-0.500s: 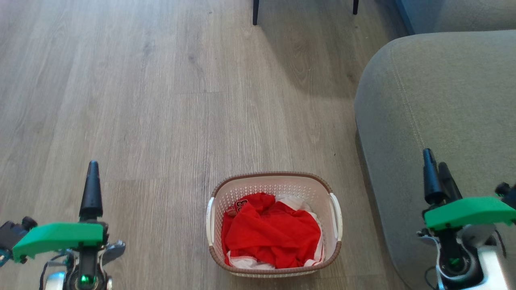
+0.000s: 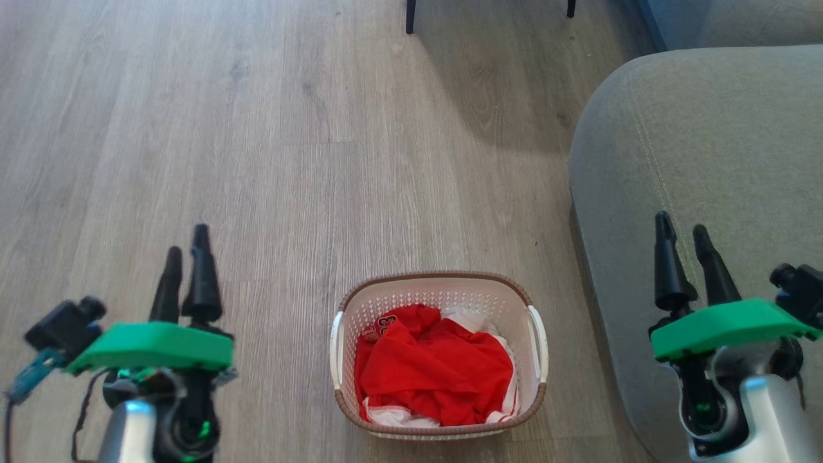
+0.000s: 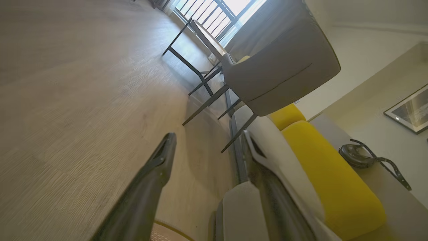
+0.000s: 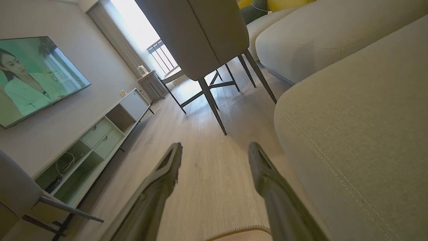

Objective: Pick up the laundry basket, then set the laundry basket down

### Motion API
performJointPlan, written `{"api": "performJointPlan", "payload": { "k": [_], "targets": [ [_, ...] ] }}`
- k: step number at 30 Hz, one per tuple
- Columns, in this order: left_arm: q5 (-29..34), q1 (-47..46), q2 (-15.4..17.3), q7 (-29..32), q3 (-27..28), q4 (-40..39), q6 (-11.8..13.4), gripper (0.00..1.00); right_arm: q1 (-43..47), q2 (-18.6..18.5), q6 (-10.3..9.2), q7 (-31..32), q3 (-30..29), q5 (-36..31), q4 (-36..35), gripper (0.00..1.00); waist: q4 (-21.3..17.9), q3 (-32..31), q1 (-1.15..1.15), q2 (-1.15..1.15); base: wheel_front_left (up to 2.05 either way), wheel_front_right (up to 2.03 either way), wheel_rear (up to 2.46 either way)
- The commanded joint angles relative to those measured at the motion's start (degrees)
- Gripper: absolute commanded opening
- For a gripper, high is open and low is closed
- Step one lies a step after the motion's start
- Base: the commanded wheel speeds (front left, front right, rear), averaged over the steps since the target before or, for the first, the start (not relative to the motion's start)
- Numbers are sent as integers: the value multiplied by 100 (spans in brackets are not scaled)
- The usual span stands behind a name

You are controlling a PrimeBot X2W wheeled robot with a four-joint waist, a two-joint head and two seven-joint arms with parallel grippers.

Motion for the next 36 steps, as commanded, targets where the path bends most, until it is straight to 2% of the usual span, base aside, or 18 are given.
{"api": "performJointPlan", "payload": {
  "k": [1,5,10,15,24,26,36],
  "targets": [
    [475,-341,60,-92,-90,-292,153,100,-355,-145,24,-101,173,-336,-315,100,5,3,0,0,0,0,0],
    [968,-378,61,-142,-346,-341,347,100,-375,-168,25,-151,263,-592,-368,100,6,17,0,0,0,0,0],
    [1826,-435,75,-226,-834,-250,769,100,-384,-239,27,-235,457,-978,-329,100,-5,26,0,0,0,0,0],
    [2229,-514,226,-310,-1249,-164,1147,100,-348,-212,29,-319,487,-1314,-142,100,-37,0,0,0,0,0,0],
    [2817,-639,467,-461,-1929,125,1426,100,-345,-208,32,-470,739,-2104,185,100,-96,-47,0,0,0,0,0],
    [2959,-675,479,-494,-2013,159,1560,100,-359,-211,32,-503,785,-2231,216,100,-98,-50,0,0,0,0,0],
    [3583,-846,574,-662,-2427,-102,1989,100,-394,-135,36,-671,926,-2631,141,100,-95,-23,0,0,0,0,0]
  ]
}}
